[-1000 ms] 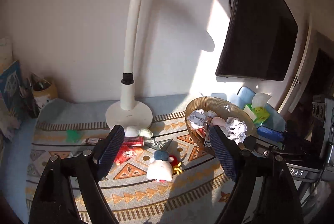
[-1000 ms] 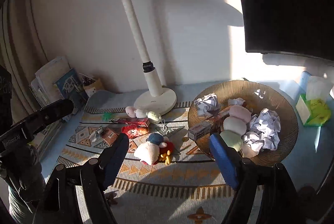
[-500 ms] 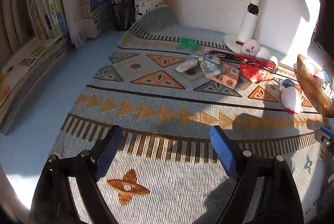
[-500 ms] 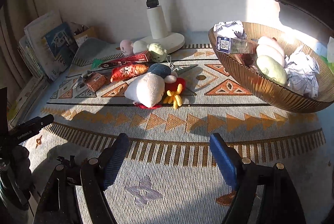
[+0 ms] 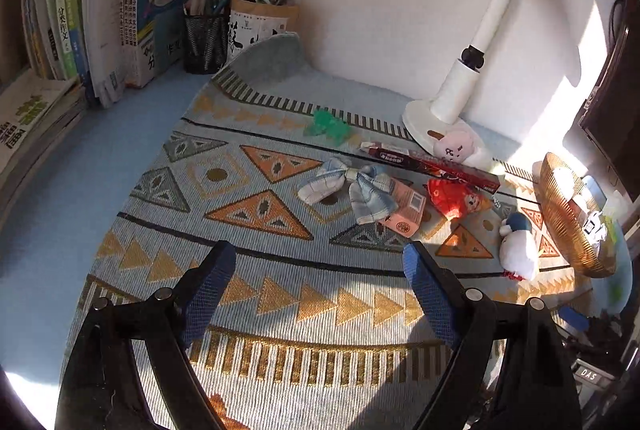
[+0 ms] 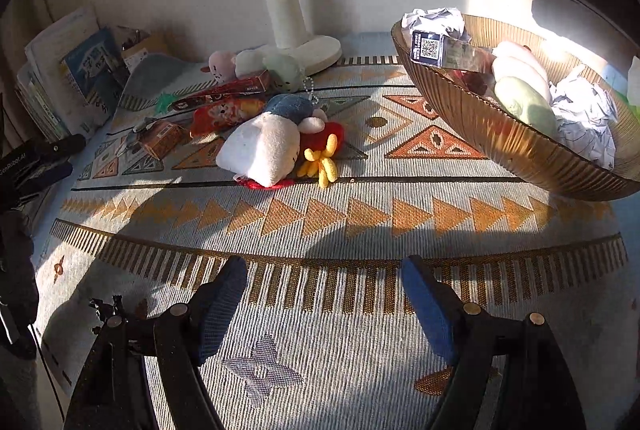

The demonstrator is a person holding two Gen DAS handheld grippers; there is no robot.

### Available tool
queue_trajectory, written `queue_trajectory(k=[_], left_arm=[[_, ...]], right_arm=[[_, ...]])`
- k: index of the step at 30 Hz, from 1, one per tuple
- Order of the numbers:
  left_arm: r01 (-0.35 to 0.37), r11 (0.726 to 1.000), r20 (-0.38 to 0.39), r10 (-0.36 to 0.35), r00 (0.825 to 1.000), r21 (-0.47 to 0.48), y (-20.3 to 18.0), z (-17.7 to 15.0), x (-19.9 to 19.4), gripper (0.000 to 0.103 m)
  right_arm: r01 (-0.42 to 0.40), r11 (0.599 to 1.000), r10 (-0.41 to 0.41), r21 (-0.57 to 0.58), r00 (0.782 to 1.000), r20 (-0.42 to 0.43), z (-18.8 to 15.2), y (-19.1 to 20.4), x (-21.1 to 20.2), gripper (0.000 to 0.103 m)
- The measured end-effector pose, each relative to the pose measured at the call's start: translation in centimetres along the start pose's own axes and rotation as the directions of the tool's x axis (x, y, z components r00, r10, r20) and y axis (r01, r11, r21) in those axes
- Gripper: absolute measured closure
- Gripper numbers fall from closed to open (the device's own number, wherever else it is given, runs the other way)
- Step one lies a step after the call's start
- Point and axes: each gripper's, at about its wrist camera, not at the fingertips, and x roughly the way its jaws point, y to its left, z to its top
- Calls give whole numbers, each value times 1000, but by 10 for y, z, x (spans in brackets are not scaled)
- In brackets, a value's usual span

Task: Organize objects
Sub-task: 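Move both grippers back over the rug, then grasp the plaid bow with the left gripper while the right grasps the white plush toy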

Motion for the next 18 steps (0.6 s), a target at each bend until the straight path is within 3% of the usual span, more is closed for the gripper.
queue_trajectory(k=[2, 5, 9, 15, 17, 18], left_arm=[[45, 999, -18, -45, 999, 15, -3, 20, 19, 18], [5, 995, -55, 0, 998, 98, -10, 35, 56, 18], [43, 992, -119, -29, 992, 118, -10, 41, 88, 18], [73, 989, -99, -60, 993, 125, -14, 34, 95, 21], [71, 989, -91, -59, 994, 134, -15, 32, 94, 24], [71, 988, -94, -58, 994, 136, -15, 32, 95, 31]], right_arm=[[-9, 1000, 10, 13, 1000, -22, 6, 1, 4, 25], [-62, 997, 65, 54, 997, -44, 22, 7, 12, 25], [-56, 995, 59, 78, 998, -35, 52, 18, 29, 25], [-4, 997, 4, 80, 1000, -5, 77, 30, 52, 25], [7, 998, -7, 69, 1000, 3, 75, 35, 59, 33], [4, 998, -6, 58, 1000, 20, 73, 37, 60, 35]])
